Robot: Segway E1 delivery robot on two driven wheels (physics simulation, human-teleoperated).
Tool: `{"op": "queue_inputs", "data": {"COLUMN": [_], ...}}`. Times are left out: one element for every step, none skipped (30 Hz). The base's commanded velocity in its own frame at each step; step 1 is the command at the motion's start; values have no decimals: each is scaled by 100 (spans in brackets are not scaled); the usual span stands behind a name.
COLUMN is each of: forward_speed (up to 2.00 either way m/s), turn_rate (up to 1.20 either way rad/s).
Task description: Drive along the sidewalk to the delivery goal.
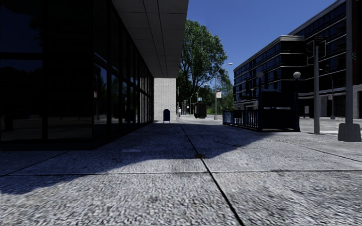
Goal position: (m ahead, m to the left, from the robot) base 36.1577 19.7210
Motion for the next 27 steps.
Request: {"op": "queue_inputs", "data": {"forward_speed": [200, 200, 200, 200, 200, 200, 200, 200, 200, 200, 200, 200, 200, 200, 200, 200, 200, 200, 200, 200, 200, 200, 200, 200, 200, 200, 200], "turn_rate": [0, 0, 0, 0, 0, 0, 0, 0, 0, 0, 0, 0, 0, 0, 0, 0, 0, 0, -11, -11, -18, -20, -20, -21, -21, -22, -24]}}
